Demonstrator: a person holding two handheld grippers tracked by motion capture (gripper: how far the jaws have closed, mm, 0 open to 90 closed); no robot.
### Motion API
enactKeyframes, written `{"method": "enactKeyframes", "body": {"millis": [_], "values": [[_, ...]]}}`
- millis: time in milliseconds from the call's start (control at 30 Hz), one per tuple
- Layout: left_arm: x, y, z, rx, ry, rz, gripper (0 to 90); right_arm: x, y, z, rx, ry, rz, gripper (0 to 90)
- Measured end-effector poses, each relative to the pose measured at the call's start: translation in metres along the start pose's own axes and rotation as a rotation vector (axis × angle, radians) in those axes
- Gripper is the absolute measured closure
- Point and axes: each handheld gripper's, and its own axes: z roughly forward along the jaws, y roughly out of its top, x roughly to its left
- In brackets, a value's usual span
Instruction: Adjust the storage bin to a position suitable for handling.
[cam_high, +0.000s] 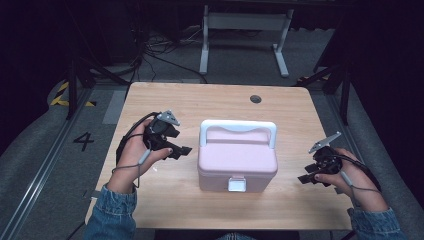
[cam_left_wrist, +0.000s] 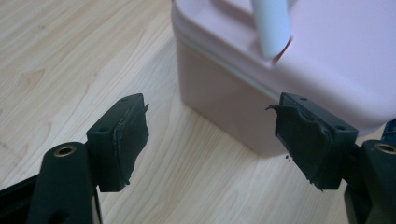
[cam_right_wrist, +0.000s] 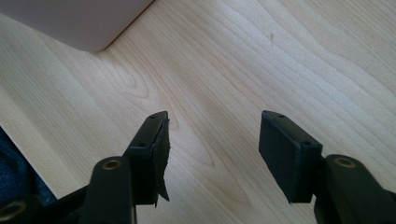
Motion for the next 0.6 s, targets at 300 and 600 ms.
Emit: {"method": "enactKeyframes", "body": {"millis": [300, 600], "values": [[-0.006, 0.012, 0.008, -0.154, -0.040, -0.010, 23.1, 0.002, -0.006, -0.001, -0.012, 0.014, 0.004, 43.6], [-0.013, 0.024, 0.023, -0.235, 0.048, -0.023, 24.0, 0.002, -0.011, 0.000, -0.011, 0.017, 0.015, 43.3]]}}
